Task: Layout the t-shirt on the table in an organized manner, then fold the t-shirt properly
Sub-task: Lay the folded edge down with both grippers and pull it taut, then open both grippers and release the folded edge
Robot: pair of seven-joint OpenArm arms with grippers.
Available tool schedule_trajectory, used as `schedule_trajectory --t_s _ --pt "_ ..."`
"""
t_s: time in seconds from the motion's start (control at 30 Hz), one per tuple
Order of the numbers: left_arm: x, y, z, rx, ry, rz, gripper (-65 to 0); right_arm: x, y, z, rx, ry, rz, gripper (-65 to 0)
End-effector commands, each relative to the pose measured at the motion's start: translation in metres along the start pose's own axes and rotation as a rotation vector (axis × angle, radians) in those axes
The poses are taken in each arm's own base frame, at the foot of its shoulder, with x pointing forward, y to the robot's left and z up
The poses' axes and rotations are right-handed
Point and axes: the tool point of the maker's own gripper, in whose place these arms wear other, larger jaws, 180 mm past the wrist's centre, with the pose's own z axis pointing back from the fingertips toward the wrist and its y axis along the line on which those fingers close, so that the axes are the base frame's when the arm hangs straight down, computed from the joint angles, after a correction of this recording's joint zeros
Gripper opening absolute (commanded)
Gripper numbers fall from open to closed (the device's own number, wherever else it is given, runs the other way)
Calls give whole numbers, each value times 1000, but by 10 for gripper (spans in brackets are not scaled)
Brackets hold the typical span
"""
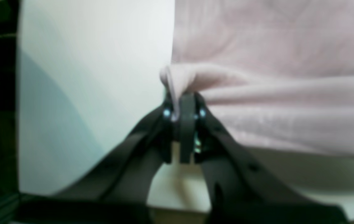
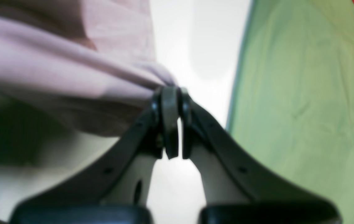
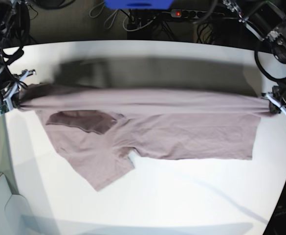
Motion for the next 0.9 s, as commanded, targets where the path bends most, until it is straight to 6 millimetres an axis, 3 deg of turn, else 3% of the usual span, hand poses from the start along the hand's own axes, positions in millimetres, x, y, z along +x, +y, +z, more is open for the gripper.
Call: schedule_trajectory --t_s 0.0,0.1,0.23,0.53,0.7,0.87 --pt "10 8 7 28 -22 -14 -648 8 -12 6 -36 -26 16 -650" --pt "5 8 7 28 -10 -15 -648 -2 -10 6 -29 0 8 -650" --pt "-26 8 8 24 60 -17 -648 -38 8 12 20 83 -13 -650" --pt "-91 8 17 22 214 -27 -648 -90 55 34 100 202 -87 -650" --pt "-111 11 22 30 268 -37 -648 -109 62 45 121 255 -78 -650" --pt "-118 11 24 28 285 -38 -648 -124 68 55 140 299 -72 -650"
